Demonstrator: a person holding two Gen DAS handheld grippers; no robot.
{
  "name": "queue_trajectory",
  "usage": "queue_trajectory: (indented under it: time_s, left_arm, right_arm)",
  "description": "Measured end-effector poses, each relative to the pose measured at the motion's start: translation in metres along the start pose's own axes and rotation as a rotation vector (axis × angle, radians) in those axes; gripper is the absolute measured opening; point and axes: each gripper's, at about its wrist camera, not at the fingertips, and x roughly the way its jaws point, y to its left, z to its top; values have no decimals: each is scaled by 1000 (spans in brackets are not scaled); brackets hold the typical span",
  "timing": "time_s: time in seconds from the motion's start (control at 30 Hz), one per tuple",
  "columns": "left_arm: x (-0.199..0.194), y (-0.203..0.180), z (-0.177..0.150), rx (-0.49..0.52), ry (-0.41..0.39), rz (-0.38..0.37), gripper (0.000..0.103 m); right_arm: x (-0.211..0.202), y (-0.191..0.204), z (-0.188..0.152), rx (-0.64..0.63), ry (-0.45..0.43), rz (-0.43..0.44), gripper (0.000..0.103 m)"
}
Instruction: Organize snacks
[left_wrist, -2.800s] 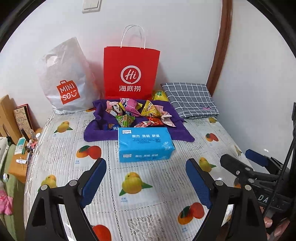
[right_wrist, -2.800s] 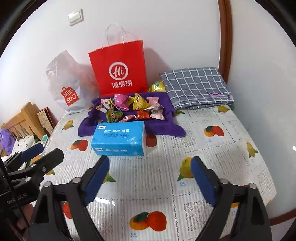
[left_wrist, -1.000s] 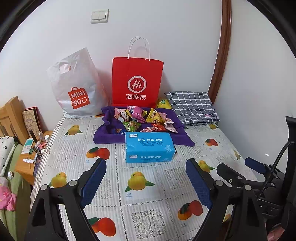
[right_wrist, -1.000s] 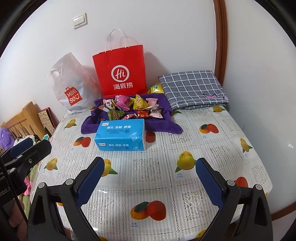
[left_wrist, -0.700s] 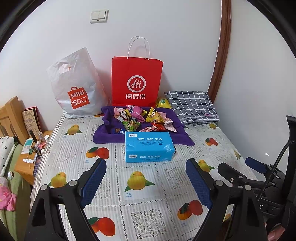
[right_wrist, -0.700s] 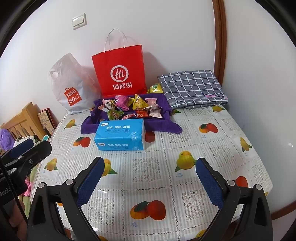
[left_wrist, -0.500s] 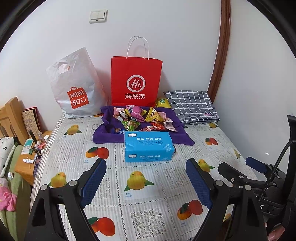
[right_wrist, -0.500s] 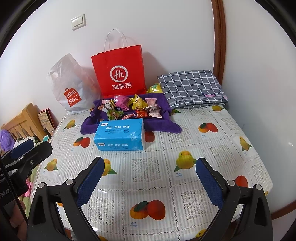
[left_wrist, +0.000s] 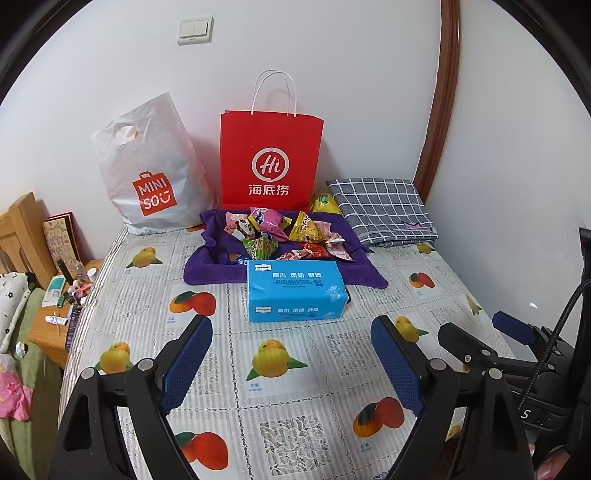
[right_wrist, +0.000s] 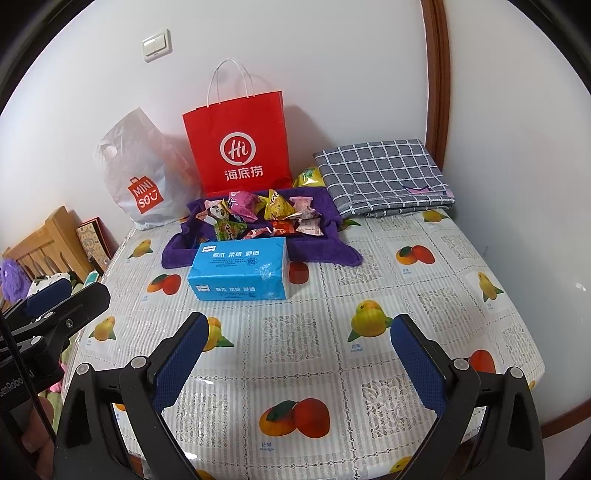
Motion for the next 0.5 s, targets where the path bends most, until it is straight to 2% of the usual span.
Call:
queue_trajectory:
  time_s: [0.5]
  left_arm:
    - [0, 1, 0, 0, 2, -2, 87]
  right_arm:
    - [-4, 1, 0, 1, -7, 4, 98]
